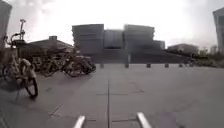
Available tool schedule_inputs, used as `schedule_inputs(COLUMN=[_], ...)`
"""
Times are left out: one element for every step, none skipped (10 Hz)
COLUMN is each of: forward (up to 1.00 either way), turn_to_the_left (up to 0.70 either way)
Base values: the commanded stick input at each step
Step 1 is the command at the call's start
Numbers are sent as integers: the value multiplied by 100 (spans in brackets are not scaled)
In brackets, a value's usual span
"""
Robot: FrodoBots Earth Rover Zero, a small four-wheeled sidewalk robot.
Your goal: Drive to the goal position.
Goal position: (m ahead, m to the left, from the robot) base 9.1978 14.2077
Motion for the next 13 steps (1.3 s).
schedule_inputs(forward=[100, 100, 100, 100, 100, 100, 100, 100, 100, 100, 100, 100, 100], turn_to_the_left=[-15, -16, 0, 0, 0, 0, 0, 0, 0, 0, 0, 0, 0])
